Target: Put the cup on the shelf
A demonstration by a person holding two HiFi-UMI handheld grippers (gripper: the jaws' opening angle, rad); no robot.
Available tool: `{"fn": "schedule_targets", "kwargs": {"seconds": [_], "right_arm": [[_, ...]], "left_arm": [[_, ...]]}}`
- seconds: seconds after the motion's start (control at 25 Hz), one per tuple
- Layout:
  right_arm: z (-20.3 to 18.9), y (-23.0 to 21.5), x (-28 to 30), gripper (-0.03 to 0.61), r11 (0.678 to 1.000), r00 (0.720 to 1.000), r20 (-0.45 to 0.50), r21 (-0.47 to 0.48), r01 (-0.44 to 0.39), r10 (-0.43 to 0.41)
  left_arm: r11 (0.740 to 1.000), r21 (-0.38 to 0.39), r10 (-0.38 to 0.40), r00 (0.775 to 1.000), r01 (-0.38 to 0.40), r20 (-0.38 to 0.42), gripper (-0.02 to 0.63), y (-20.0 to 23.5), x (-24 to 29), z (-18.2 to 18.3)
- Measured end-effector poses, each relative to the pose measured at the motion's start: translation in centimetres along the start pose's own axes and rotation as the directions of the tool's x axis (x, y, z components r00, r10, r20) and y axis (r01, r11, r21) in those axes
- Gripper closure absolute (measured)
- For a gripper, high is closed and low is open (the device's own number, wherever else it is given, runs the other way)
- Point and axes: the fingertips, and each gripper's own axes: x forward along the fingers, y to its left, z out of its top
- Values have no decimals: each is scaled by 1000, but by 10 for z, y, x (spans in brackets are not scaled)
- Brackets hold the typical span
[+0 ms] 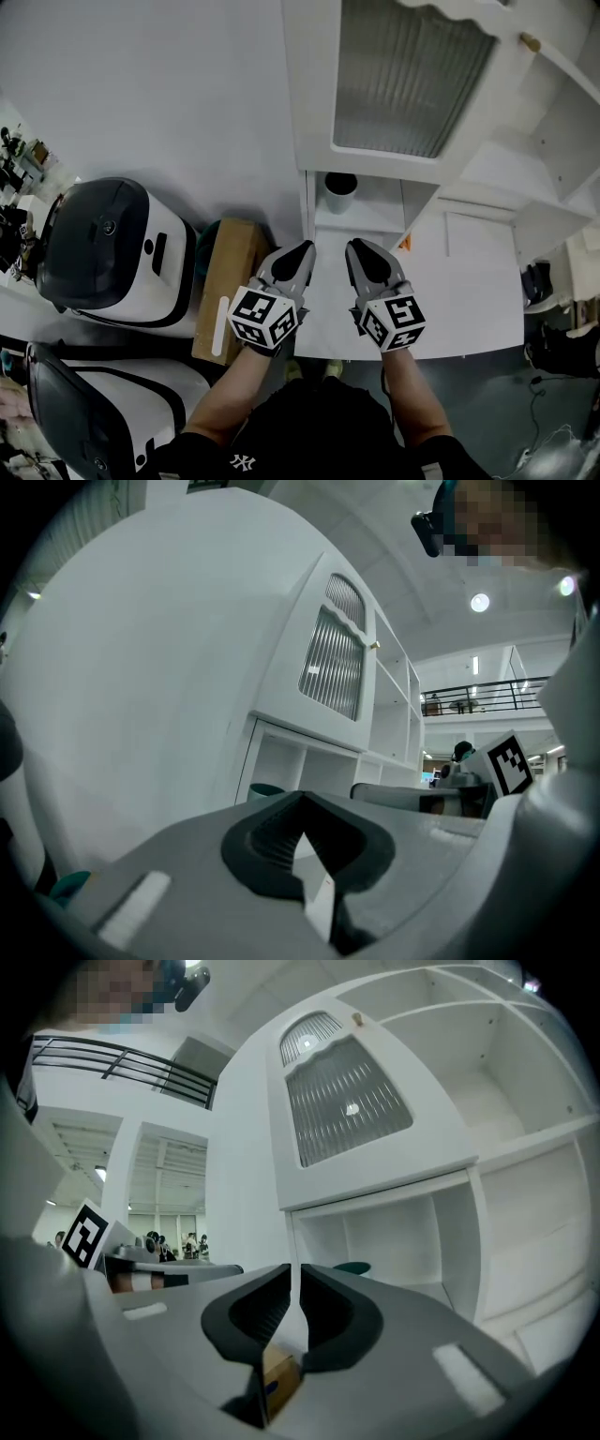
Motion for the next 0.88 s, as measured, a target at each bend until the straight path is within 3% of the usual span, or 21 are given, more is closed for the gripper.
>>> {"fn": "schedule_targets", "kwargs": {"seconds": [0.2,0.88], "right_arm": [[12,13,-12,555,1000,1000,17,5,-8,7],[34,27,-16,557,1000,999,28,-18,-19,19]], "left_arm": [[1000,1,-16,1000,16,13,612,-8,-12,14],[999,6,-35,999,34,28,612,-19,-23,44]]}}
